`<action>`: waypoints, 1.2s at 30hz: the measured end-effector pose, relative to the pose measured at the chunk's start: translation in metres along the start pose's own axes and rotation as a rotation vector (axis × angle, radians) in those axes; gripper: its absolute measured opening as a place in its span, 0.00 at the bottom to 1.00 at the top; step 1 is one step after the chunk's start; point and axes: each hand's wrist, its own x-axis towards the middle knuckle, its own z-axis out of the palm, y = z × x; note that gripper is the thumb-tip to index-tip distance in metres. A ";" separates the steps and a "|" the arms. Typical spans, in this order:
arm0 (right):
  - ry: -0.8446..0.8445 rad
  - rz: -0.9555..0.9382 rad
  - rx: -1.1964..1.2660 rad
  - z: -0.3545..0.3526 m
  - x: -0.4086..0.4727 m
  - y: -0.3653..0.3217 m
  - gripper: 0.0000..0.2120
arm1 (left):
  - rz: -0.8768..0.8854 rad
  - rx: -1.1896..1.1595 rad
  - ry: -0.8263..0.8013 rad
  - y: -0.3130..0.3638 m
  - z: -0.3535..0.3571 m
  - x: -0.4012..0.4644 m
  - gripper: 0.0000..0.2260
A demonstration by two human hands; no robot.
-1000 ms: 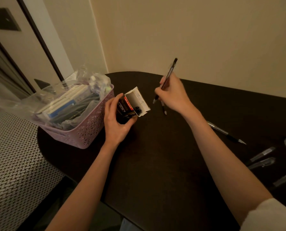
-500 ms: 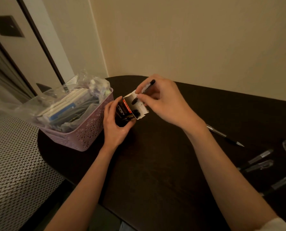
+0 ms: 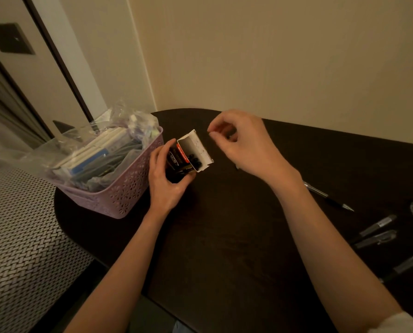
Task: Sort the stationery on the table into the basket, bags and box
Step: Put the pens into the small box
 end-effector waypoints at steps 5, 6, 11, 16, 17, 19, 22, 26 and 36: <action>0.170 0.326 -0.104 0.004 0.005 0.062 0.11 | -0.012 -0.002 -0.002 0.000 0.000 0.000 0.33; 0.152 0.427 -0.142 0.008 0.004 0.076 0.12 | -0.013 -0.006 0.001 0.000 0.000 0.001 0.34; -0.071 0.630 -0.154 0.041 0.017 0.105 0.11 | -0.013 -0.024 -0.014 0.000 0.001 0.002 0.34; -0.203 0.642 -0.258 0.072 0.038 0.107 0.23 | -0.025 -0.026 -0.025 0.000 0.000 0.001 0.35; -0.226 0.651 -0.268 0.073 0.040 0.106 0.22 | -0.026 -0.029 -0.021 0.000 0.000 0.001 0.34; -0.273 0.674 -0.259 0.072 0.042 0.105 0.21 | -0.027 -0.030 -0.019 0.000 -0.001 0.001 0.34; -0.206 0.685 -0.162 0.060 0.038 0.094 0.19 | -0.030 -0.035 -0.029 0.000 0.000 0.002 0.34; 0.104 0.514 0.142 0.026 0.024 0.056 0.14 | -0.015 -0.024 -0.048 0.000 0.000 0.001 0.35; 0.094 0.107 0.583 -0.029 -0.006 -0.035 0.10 | -0.010 -0.037 -0.050 0.001 0.000 0.001 0.36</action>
